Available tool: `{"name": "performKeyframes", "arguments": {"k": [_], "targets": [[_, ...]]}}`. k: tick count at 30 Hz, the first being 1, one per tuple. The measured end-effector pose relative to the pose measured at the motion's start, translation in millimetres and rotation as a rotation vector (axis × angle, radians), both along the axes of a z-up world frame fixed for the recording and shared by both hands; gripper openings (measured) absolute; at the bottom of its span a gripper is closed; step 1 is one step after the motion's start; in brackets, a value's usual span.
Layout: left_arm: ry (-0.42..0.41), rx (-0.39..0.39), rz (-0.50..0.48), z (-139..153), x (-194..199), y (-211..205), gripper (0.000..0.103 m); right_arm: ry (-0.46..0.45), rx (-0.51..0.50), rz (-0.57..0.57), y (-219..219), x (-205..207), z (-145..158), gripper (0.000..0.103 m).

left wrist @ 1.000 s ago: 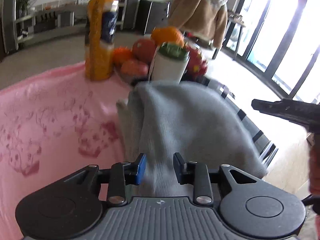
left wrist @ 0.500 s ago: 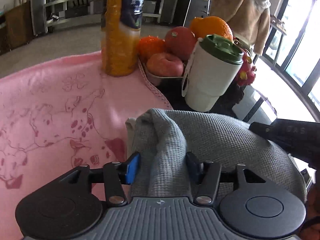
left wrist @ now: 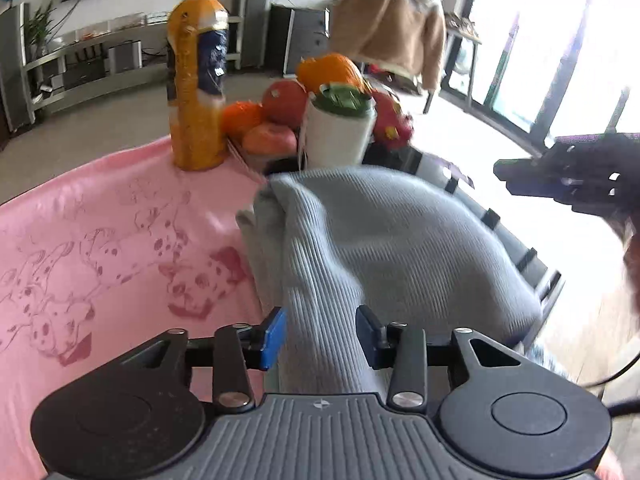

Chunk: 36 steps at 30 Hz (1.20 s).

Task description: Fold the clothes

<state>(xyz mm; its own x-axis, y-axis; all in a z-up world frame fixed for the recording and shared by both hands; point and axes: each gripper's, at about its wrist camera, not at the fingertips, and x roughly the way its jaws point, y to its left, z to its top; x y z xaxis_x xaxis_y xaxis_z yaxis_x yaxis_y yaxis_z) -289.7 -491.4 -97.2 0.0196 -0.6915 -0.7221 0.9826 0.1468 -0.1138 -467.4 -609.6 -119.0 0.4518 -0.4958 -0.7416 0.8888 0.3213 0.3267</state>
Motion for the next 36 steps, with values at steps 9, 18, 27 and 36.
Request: {"name": "performKeyframes", "arguments": {"k": [9, 18, 27, 36], "targets": [[0.061, 0.147, 0.141, -43, 30, -9, 0.057, 0.086, 0.078, 0.059, 36, -7, -2, 0.025], [0.088, 0.109, 0.147, 6, 28, 19, 0.053, 0.103, -0.094, 0.057, 66, -7, 71, 0.042], [-0.022, 0.017, 0.113, 87, -3, 73, 0.085, 0.064, -0.209, 0.056, 131, -16, 174, 0.093], [-0.036, 0.054, 0.089, 107, -35, 114, 0.092, 0.128, -0.119, -0.020, 170, -17, 169, 0.103]]}}
